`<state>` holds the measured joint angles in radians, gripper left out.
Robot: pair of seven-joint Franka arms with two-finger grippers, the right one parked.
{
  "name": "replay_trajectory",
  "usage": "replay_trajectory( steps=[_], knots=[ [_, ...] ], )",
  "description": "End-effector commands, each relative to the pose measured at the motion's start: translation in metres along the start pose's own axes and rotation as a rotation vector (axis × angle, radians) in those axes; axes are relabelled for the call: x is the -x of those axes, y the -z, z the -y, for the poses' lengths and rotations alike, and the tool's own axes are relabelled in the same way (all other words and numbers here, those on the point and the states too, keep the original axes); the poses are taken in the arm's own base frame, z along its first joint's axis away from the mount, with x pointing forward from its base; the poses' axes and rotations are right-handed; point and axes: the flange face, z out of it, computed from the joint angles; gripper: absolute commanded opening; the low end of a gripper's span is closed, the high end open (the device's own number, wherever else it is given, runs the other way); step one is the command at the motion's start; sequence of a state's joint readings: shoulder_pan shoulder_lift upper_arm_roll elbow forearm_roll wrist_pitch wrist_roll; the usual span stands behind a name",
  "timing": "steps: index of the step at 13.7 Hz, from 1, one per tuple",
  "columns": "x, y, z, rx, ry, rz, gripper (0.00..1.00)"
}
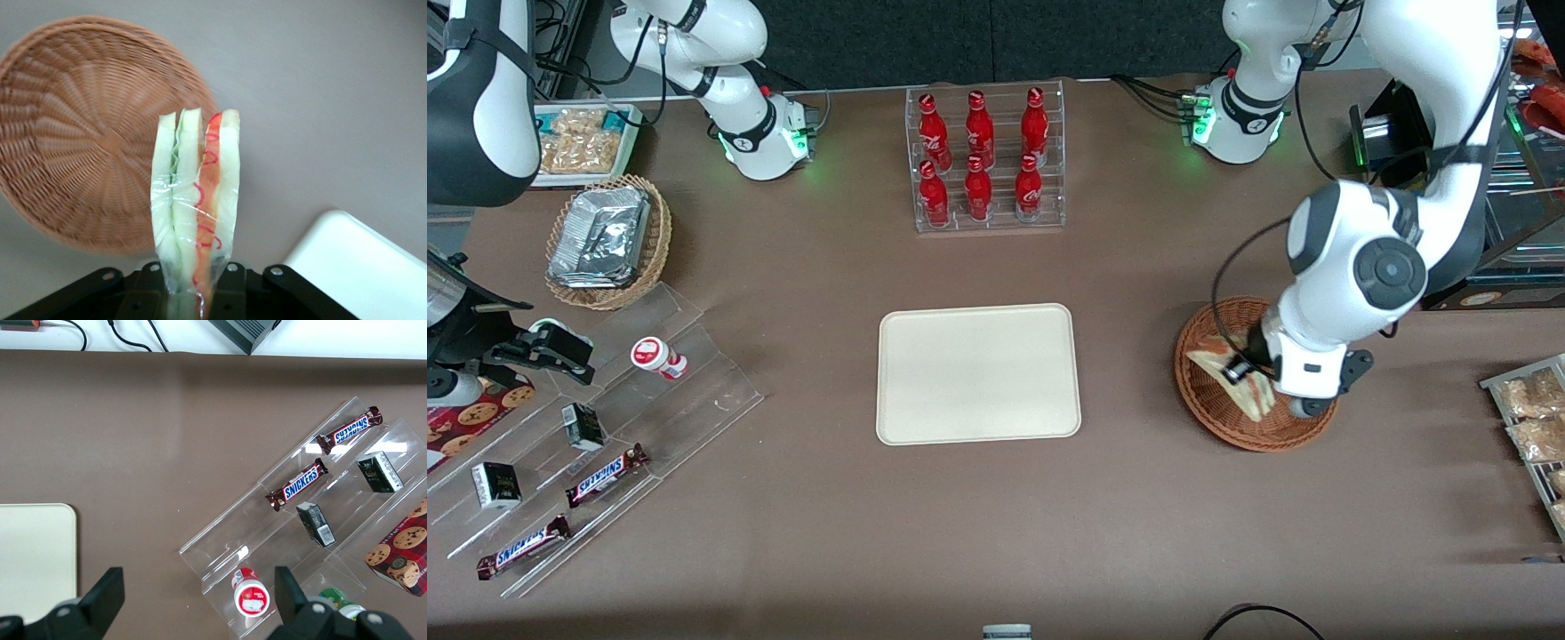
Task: Place sandwich from basket to tray
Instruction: 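Carry the held sandwich with the left gripper over the cream tray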
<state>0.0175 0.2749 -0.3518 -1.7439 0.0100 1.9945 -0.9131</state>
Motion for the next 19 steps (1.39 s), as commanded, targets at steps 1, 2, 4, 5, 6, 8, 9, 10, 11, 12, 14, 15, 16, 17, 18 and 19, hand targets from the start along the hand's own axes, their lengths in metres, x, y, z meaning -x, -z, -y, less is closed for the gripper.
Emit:
replay_trajectory(
  steps=[1, 2, 4, 5, 6, 8, 9, 10, 11, 12, 14, 15, 16, 17, 18, 19],
  knots=[
    [0.039, 0.035, -0.046, 0.022, -0.104, -0.012, 0.00],
    [0.066, 0.040, -0.066, 0.019, -0.169, -0.039, 0.00],
    [0.107, 0.039, -0.100, 0.013, -0.260, -0.056, 0.00],
    [0.119, 0.038, -0.114, 0.025, -0.290, -0.047, 0.00],
    [0.127, 0.034, -0.128, 0.038, -0.311, -0.034, 0.00],
    [0.146, 0.019, -0.154, 0.056, -0.368, -0.005, 0.00],
    [0.156, 0.010, -0.169, 0.064, -0.421, 0.009, 0.00],
    [0.162, 0.003, -0.182, 0.076, -0.473, 0.020, 0.02],
    [0.173, -0.007, -0.193, 0.082, -0.505, 0.032, 0.05],
    [0.183, -0.018, -0.206, 0.084, -0.530, 0.036, 0.06],
    [0.201, -0.047, -0.225, 0.050, -0.591, -0.004, 0.06],
    [0.209, -0.063, -0.232, 0.040, -0.602, 0.003, 0.06],
    [0.213, -0.080, -0.237, 0.032, -0.606, 0.016, 0.06],
    [0.211, -0.095, -0.240, 0.023, -0.606, 0.019, 0.07],
    [0.217, -0.110, -0.243, 0.013, -0.620, 0.020, 0.09],
    [0.222, -0.122, -0.246, 0.008, -0.632, 0.009, 0.09]
  ],
)
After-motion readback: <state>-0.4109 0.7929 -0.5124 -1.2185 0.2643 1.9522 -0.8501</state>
